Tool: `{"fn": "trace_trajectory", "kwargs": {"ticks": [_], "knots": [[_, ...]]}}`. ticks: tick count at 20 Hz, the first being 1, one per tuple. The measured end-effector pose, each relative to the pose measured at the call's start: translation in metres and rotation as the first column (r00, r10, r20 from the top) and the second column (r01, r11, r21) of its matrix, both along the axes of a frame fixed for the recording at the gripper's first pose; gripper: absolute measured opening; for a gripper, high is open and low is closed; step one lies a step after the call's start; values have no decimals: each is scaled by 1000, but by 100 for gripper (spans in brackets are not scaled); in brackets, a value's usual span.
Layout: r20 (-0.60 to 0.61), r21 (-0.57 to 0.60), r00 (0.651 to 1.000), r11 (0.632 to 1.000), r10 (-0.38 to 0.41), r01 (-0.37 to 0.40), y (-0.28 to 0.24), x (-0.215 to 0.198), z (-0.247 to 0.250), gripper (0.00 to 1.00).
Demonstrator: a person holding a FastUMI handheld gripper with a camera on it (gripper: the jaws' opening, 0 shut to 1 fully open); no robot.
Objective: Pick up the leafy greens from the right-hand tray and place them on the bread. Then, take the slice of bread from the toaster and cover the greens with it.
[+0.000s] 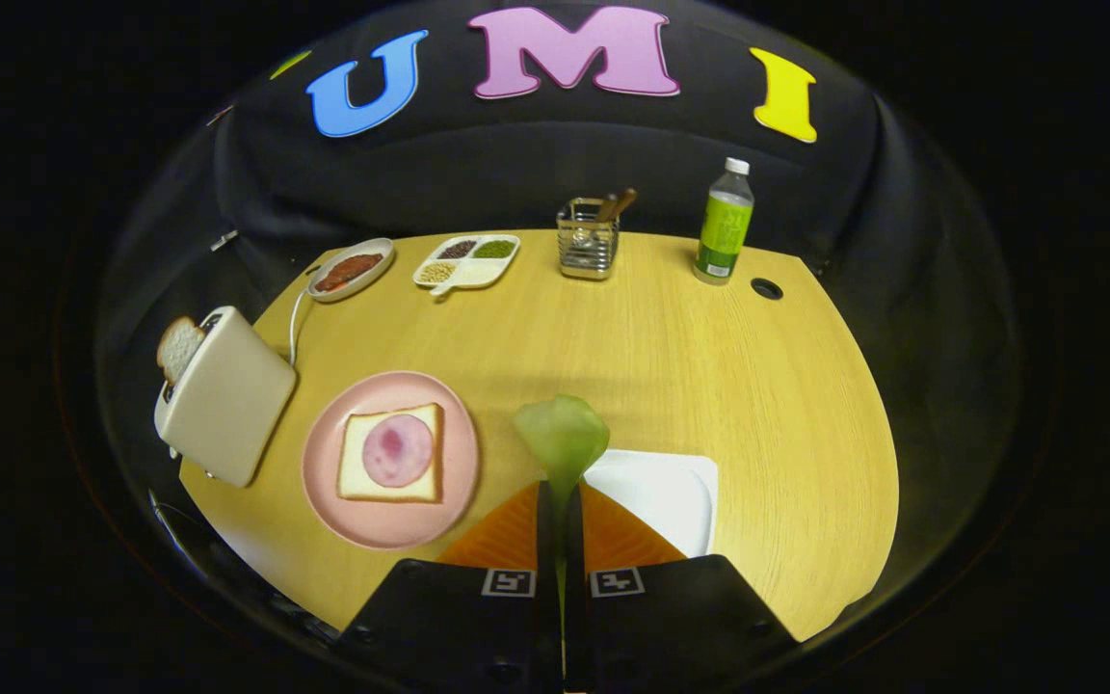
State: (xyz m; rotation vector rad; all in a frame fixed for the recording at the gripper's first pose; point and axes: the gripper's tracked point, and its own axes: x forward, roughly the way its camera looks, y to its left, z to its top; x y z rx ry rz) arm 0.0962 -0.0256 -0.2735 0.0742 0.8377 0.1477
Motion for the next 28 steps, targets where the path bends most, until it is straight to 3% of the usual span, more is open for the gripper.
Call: {"fn": "trace_trajectory", "kwargs": {"ticks": [6, 13, 18, 28], "knots": [[47, 45, 997, 997, 60, -62, 74, 18, 31, 6], [5, 50, 989, 988, 147, -147, 136, 20, 15, 6], [-45, 9, 982, 983, 186, -185, 149, 17, -8, 8], [-99, 0, 980, 985, 174, -174, 156, 19, -35, 15]]}}
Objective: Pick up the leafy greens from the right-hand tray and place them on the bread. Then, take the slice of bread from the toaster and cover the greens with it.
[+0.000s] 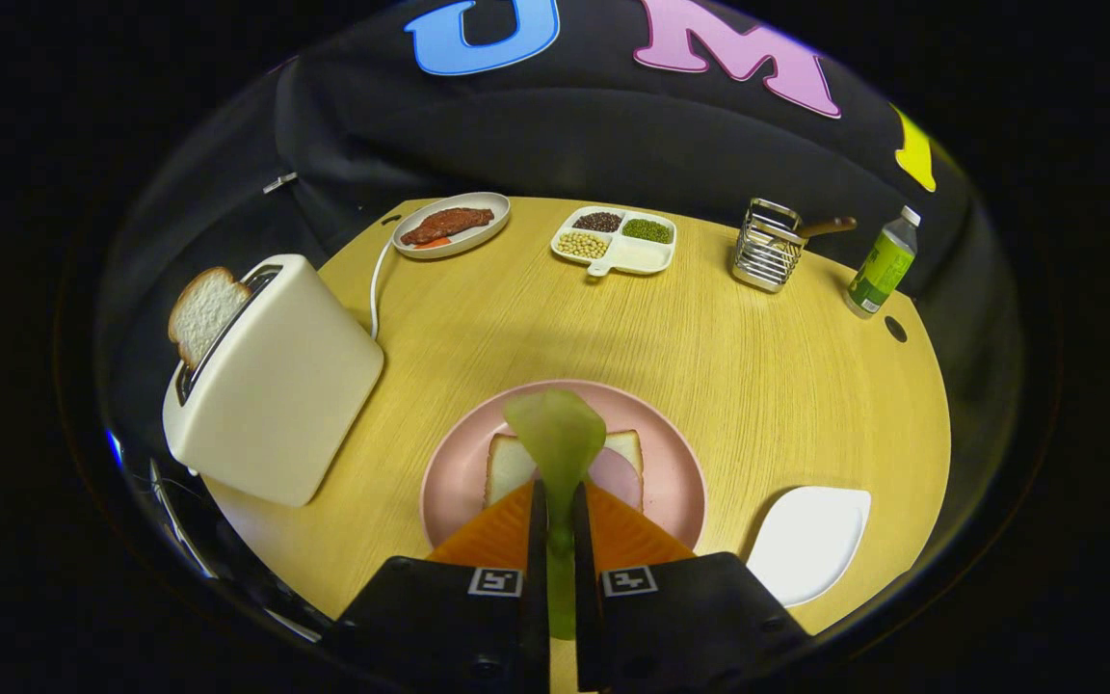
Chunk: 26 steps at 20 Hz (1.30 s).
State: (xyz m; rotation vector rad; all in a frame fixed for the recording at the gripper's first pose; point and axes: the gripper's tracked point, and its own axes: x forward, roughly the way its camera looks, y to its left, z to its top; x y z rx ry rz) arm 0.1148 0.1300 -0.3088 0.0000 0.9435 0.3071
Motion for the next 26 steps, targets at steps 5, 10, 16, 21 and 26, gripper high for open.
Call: {"fn": "trace_trajectory", "kwargs": {"ticks": [5, 10, 16, 21, 26], "knots": [[3, -12, 1000, 1000, -16, 16, -2, 3, -2, 45], [64, -7, 998, 1000, -18, 18, 0, 4, 14, 100], [225, 14, 974, 1000, 21, -24, 32, -1, 72, 99], [321, 18, 938, 989, 131, -144, 85, -11, 116, 99], [378, 54, 901, 966, 214, -252, 145, -19, 152, 99]]}}
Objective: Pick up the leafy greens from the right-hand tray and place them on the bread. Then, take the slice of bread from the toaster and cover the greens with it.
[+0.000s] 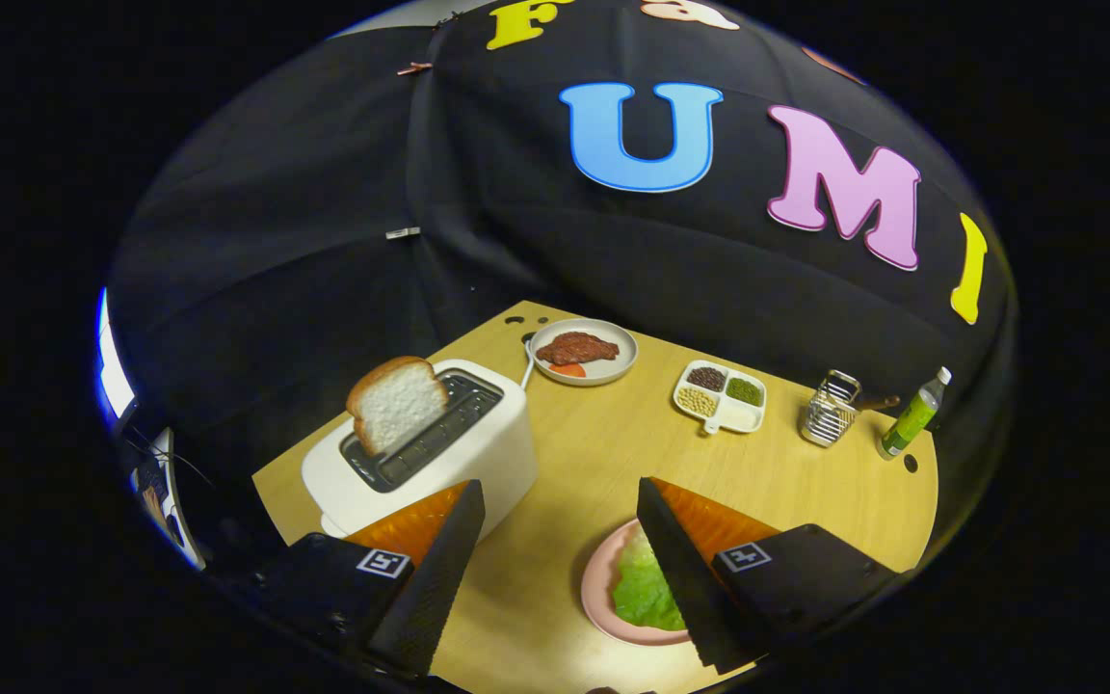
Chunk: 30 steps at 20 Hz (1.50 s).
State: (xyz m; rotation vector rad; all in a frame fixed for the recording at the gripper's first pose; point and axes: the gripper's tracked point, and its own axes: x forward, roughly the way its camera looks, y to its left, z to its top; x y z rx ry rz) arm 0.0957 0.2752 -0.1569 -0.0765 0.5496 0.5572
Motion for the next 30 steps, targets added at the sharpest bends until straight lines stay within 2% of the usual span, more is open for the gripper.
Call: {"fn": "trace_trajectory", "kwargs": {"ticks": [9, 12, 17, 23, 30], "knots": [[71, 8, 984, 987, 161, -162, 100, -24, 26, 99], [58, 12, 981, 982, 185, -186, 130, -25, 22, 99], [20, -2, 989, 989, 149, -149, 157, -12, 2, 98], [-25, -16, 998, 998, 65, -65, 168, 11, -17, 98], [-74, -40, 996, 998, 49, -53, 170, 17, -36, 98]]}}
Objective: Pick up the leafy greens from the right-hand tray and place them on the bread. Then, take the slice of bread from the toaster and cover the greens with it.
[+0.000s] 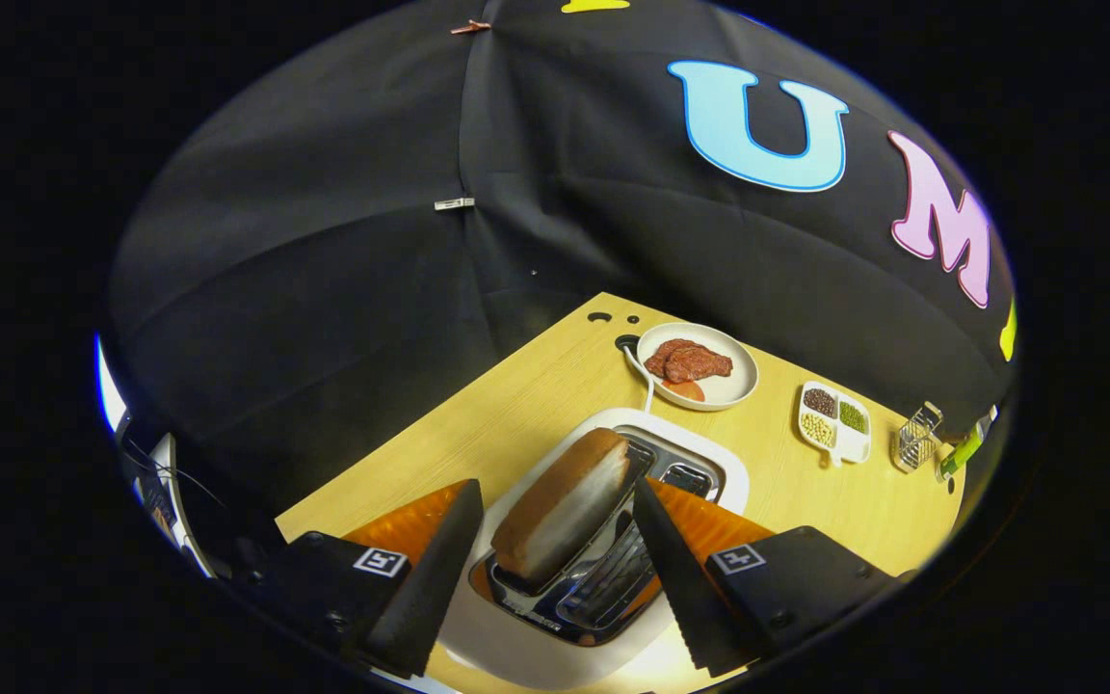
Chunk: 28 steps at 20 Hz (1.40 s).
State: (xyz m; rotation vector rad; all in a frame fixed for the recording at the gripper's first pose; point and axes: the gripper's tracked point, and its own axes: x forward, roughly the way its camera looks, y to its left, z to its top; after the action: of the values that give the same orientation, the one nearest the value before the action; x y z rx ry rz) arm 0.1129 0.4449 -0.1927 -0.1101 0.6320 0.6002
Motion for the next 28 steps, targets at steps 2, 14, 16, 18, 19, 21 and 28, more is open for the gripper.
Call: {"fn": "trace_trajectory", "kwargs": {"ticks": [2, 14, 16, 18, 19, 21, 28], "knots": [[0, 5, 1000, 1000, -1, 1, 2, 0, 1, 81], [-180, 75, 983, 996, -31, 45, -1, -4, -5, 16], [-196, 99, 981, 995, -12, 32, -6, -2, 1, 13], [-205, 125, 979, 992, 4, 22, -8, -4, 7, 12], [-204, 133, 979, 991, 6, 22, -12, -2, 11, 13], [-210, 156, 978, 987, 2, 32, -17, -2, 18, 12], [-170, 232, 985, 970, -35, 75, -48, 3, 60, 12]]}}
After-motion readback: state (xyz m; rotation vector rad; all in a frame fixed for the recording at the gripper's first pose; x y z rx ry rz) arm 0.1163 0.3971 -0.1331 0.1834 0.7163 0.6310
